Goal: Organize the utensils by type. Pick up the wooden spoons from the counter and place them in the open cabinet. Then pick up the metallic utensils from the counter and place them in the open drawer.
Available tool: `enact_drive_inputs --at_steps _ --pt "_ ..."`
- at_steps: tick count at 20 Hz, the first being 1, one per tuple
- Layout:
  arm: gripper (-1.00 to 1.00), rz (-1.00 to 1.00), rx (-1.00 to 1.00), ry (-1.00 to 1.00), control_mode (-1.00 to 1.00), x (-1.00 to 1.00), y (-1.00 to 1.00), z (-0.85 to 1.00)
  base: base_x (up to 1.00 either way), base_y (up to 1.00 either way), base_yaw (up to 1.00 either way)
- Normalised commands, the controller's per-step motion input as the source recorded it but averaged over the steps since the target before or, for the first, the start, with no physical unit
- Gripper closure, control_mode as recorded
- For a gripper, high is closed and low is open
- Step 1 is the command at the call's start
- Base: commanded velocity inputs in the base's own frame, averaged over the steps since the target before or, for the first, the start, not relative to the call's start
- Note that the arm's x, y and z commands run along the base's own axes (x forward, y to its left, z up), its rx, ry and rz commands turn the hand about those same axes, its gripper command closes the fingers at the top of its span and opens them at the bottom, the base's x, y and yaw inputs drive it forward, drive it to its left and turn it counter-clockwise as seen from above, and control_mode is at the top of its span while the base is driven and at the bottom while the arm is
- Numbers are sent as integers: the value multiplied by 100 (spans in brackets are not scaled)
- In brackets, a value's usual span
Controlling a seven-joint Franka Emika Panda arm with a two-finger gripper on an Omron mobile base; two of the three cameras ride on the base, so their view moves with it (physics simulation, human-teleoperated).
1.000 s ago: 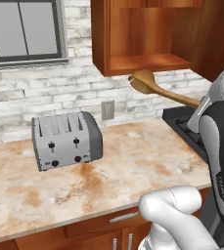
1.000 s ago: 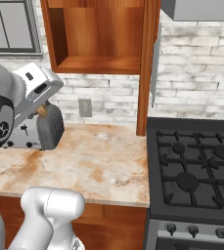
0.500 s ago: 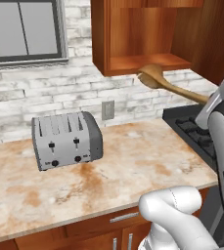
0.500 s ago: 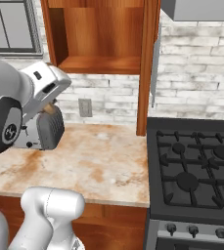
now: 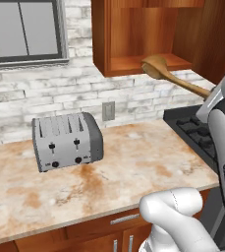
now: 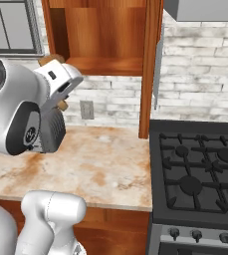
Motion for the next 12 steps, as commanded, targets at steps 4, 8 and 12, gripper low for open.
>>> enact_drive_inputs --at_steps 4,8,12 --pt "100 0 0 -17 -100 45 0 0 0 0 0" --pt "100 0 0 -3 -100 51 -9 0 0 0 0" --pt "100 0 0 10 -100 47 -13 0 0 0 0"
